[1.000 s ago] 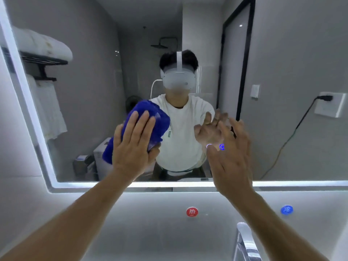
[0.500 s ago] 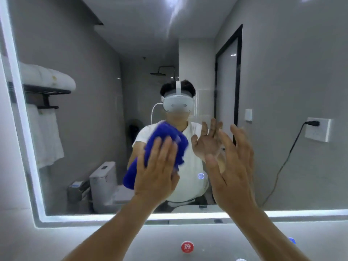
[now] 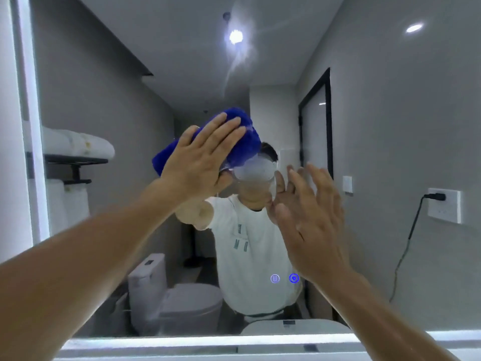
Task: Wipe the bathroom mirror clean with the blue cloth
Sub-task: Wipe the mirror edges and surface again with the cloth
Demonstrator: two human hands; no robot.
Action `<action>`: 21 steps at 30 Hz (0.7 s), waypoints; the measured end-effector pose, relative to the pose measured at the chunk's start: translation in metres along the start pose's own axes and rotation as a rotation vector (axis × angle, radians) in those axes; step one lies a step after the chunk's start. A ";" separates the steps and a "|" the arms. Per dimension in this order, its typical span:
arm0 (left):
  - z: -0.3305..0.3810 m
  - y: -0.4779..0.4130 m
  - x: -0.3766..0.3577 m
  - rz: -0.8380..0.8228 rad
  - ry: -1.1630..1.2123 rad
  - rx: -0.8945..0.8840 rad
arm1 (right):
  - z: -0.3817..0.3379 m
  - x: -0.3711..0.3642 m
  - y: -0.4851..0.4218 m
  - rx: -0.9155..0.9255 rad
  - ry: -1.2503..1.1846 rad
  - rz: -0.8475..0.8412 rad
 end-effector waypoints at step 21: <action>-0.020 -0.041 0.002 -0.007 -0.157 -0.445 | 0.013 0.014 -0.038 0.091 0.041 0.093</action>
Point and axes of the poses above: each hand's wrist, its own y-axis away from the middle knuckle, its own x-axis out of the back of the hand, z = x × y, the point moved 2 cm from there along -y, towards the middle knuckle, and after that the axes turned 5 degrees about x, right-handed, at the moved point
